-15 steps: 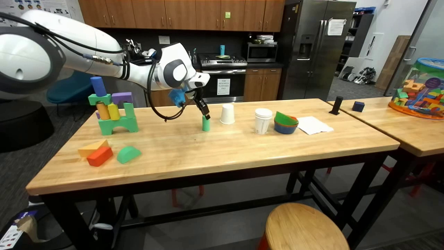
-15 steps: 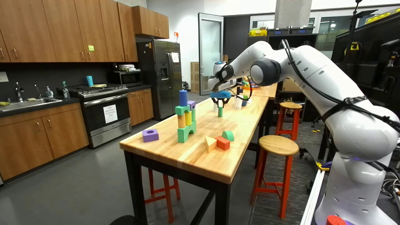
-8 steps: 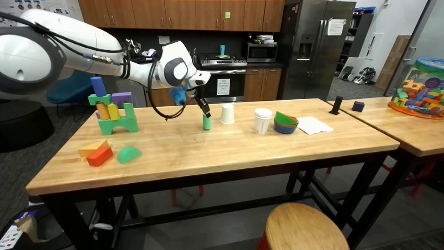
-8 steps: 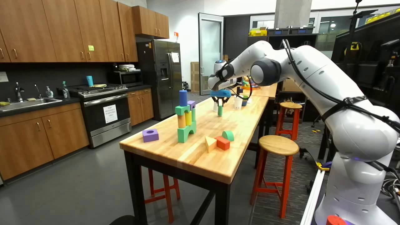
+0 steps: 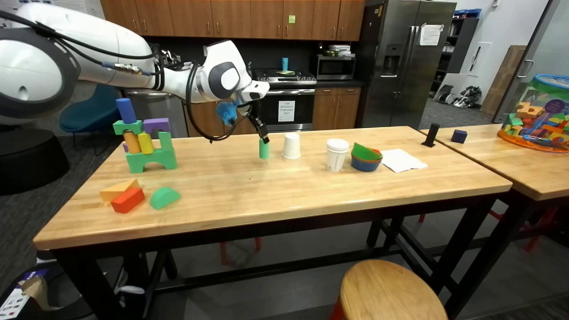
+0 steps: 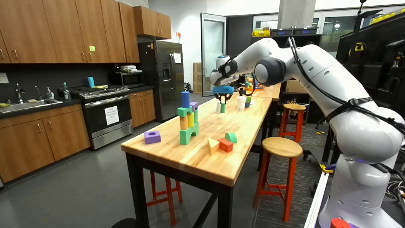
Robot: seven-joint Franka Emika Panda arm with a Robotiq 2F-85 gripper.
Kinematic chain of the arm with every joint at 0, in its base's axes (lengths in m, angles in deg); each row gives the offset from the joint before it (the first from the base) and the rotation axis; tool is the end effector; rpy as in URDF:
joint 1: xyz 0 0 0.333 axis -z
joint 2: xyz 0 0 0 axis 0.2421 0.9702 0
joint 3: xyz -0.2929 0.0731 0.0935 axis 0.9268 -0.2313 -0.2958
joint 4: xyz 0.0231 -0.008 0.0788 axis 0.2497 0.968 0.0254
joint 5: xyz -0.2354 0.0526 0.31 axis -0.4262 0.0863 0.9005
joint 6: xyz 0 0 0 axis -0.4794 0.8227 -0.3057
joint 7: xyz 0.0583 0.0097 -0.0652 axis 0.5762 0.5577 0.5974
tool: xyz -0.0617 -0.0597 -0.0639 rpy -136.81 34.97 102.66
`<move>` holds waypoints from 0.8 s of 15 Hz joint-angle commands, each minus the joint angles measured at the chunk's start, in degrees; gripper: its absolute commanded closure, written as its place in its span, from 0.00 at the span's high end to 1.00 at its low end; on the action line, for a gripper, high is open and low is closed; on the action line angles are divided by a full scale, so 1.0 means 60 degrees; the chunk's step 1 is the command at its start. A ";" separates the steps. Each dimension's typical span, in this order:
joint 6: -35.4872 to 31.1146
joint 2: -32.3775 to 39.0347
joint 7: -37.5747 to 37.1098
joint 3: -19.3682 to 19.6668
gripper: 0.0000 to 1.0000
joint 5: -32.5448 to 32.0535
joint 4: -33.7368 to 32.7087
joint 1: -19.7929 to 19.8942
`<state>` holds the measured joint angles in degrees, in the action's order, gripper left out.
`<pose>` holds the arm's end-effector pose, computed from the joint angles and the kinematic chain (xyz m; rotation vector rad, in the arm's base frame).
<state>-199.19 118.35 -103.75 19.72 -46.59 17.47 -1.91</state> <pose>0.7086 -0.3469 0.3941 2.4688 -1.4891 0.5640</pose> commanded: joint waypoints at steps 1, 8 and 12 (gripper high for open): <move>0.0991 -0.0463 0.0156 -0.0024 0.08 0.0057 -0.0218 0.0043; 0.2135 -0.1391 0.1092 -0.0250 0.08 0.0241 -0.0243 0.0126; 0.1847 -0.2074 0.2507 -0.0591 0.08 0.0334 0.0223 0.0083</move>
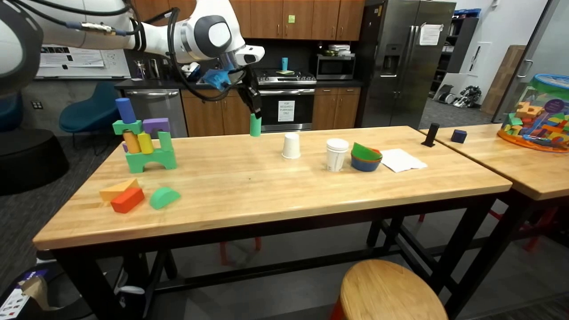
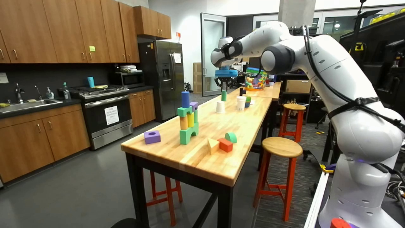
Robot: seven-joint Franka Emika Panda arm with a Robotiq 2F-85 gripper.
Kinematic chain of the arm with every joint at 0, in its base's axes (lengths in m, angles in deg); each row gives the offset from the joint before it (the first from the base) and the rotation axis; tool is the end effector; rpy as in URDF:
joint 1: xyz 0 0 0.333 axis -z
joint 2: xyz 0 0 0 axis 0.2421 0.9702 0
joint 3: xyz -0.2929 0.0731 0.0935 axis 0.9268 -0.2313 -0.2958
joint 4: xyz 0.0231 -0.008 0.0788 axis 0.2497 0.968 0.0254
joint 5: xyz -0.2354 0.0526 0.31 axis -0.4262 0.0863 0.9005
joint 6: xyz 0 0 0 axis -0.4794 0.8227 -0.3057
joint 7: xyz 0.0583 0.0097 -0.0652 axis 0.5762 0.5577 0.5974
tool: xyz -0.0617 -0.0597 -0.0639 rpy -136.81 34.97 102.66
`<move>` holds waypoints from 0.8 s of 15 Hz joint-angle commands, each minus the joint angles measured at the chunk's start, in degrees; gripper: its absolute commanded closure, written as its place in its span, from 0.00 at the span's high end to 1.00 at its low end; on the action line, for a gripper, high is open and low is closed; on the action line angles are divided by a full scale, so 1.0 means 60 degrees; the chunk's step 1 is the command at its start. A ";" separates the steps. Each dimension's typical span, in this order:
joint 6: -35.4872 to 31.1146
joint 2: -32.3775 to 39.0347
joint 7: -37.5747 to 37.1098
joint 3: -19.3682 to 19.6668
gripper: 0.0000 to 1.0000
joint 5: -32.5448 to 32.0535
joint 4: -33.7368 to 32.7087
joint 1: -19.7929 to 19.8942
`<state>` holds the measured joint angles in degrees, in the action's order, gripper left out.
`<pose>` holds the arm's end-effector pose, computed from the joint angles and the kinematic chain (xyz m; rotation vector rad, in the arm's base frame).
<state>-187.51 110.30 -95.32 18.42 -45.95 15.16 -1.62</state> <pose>0.6874 -0.3313 0.4935 2.5899 -1.3647 0.5013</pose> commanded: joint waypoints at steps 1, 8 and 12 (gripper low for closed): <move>-0.0333 -0.0888 0.1632 -0.0518 0.08 0.0268 0.0761 0.0010; -0.0813 -0.0873 0.2922 -0.1044 0.33 0.0256 0.0592 -0.0059; -0.0919 -0.0897 0.3099 -0.1113 0.33 0.0257 0.0691 -0.0051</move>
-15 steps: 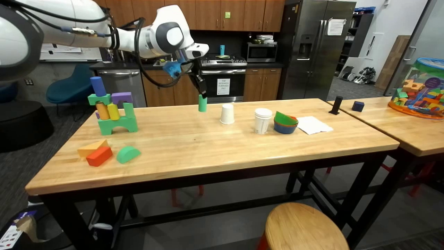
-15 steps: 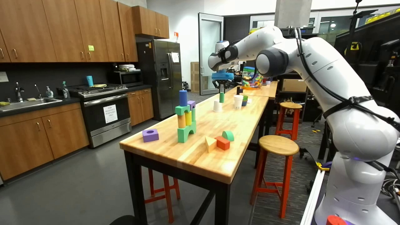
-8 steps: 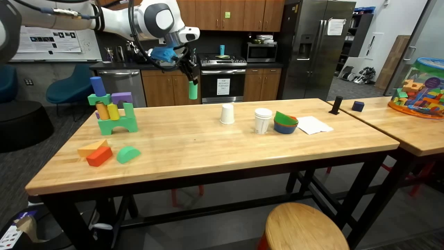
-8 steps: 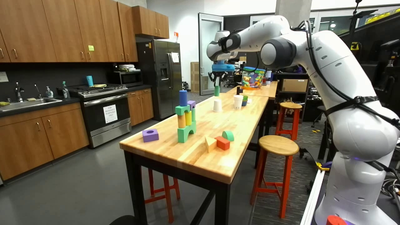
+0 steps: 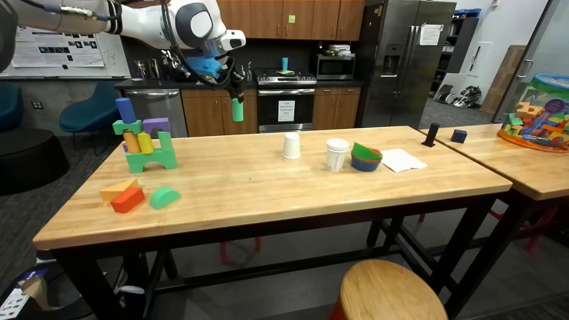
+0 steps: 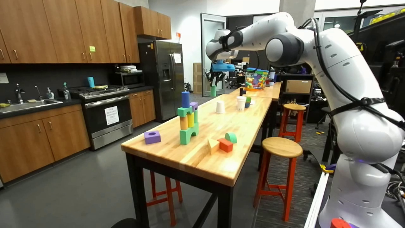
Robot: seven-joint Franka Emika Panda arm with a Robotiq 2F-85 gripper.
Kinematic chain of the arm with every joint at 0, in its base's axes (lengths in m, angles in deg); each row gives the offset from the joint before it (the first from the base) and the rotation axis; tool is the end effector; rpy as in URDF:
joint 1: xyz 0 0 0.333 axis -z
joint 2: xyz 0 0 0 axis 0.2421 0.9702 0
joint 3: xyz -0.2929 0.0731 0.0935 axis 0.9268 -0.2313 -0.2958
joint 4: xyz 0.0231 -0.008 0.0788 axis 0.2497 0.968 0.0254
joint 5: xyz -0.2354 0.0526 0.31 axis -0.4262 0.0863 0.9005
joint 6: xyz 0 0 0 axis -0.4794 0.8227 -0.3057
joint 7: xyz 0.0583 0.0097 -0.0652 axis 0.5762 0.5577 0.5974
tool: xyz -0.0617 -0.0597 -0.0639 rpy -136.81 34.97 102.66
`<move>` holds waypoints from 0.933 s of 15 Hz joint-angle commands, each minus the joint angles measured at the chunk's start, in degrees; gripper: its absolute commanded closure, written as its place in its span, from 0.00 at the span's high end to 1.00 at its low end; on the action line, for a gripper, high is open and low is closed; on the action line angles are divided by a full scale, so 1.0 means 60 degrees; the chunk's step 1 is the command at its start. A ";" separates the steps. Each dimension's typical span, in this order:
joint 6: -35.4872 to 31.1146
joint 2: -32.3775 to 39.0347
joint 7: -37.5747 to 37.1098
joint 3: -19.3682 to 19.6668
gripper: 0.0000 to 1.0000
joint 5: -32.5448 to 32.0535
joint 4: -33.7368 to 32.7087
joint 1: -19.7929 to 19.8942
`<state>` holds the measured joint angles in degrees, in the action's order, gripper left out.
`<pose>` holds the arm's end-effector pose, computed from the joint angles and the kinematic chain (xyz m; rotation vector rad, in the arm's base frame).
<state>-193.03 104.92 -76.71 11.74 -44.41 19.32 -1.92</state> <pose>0.7009 -0.2739 0.5281 2.8388 -0.8418 0.6457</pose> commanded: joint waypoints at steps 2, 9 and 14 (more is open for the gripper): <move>-0.0039 0.0081 -0.0171 0.0050 0.08 0.0008 -0.0081 0.0008; -0.0472 -0.0665 -0.1301 0.0322 0.08 -0.0384 0.1629 -0.0468; -0.1497 -0.0998 -0.4327 0.1120 0.08 -0.1007 0.2488 -0.0976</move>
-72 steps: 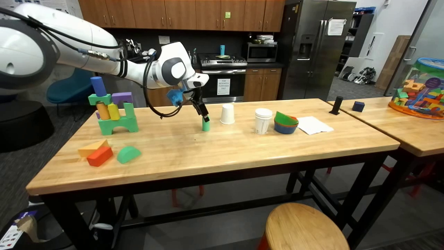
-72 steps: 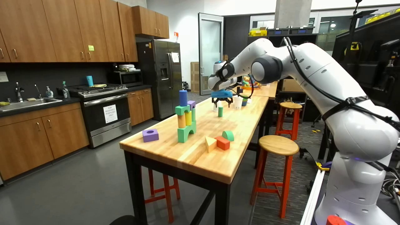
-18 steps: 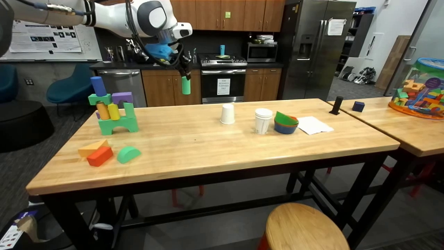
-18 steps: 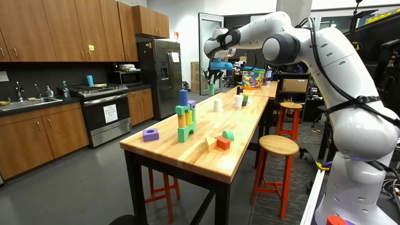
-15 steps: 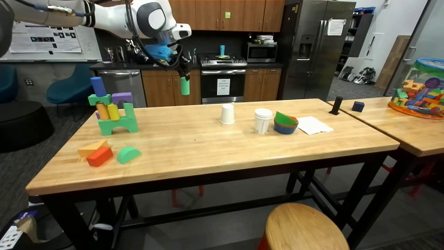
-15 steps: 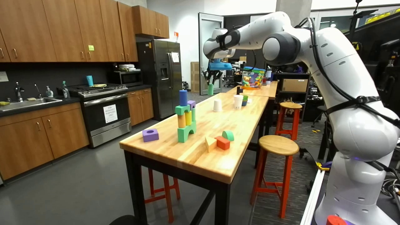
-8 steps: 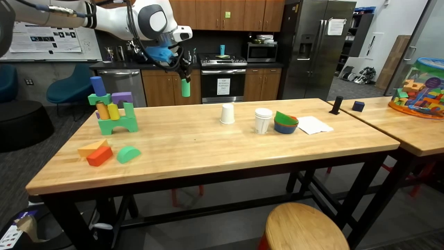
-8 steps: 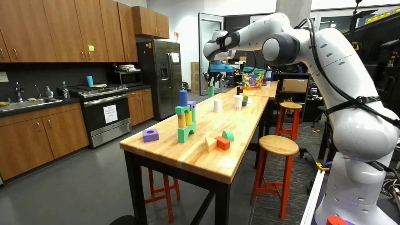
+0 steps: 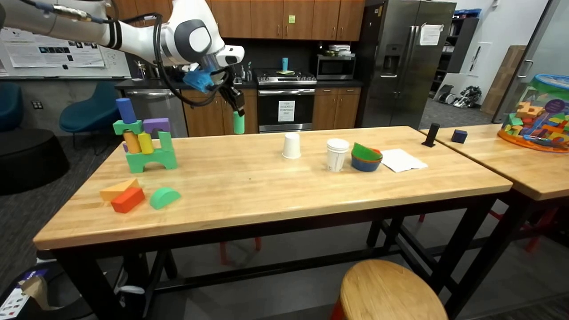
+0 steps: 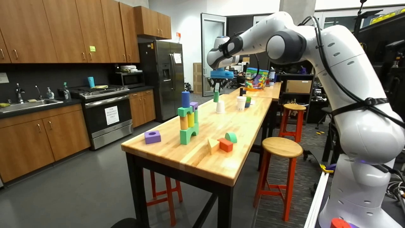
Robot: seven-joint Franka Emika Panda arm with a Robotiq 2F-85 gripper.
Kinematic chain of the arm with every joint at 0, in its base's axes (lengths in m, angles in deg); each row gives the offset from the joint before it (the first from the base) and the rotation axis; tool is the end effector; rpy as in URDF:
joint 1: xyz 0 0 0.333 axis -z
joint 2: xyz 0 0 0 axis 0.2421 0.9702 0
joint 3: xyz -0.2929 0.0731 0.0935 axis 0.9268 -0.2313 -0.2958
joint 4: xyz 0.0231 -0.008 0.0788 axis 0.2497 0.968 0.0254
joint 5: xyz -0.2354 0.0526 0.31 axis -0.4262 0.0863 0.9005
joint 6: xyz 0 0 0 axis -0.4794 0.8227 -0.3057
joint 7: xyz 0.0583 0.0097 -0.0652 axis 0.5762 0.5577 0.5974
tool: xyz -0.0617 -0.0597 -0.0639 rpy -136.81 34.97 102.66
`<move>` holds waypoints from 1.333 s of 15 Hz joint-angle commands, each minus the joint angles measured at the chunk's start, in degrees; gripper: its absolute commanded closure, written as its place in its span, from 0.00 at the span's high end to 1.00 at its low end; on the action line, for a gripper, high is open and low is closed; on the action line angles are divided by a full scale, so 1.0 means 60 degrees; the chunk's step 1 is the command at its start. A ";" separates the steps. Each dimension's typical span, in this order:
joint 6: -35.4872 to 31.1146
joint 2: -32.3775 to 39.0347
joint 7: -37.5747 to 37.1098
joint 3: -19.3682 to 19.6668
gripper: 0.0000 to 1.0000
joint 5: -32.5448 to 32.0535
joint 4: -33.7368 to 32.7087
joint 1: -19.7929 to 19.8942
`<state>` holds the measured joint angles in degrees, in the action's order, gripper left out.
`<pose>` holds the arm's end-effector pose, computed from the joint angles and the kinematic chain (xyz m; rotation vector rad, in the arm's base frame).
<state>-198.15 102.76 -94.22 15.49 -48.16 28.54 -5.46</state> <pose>0.6891 -0.2730 0.4895 2.6799 -1.2217 0.6225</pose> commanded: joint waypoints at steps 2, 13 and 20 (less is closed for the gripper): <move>-0.1068 -0.0806 -0.2548 0.0805 0.08 -0.0628 0.1283 -0.0589; -0.0731 -0.1035 -0.2214 0.0143 0.08 -0.0260 0.1562 -0.0182; -0.1256 -0.1944 -0.2721 -0.0144 0.08 -0.0504 0.3341 -0.0771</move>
<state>-203.91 96.17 -107.97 15.24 -49.26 41.77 -8.26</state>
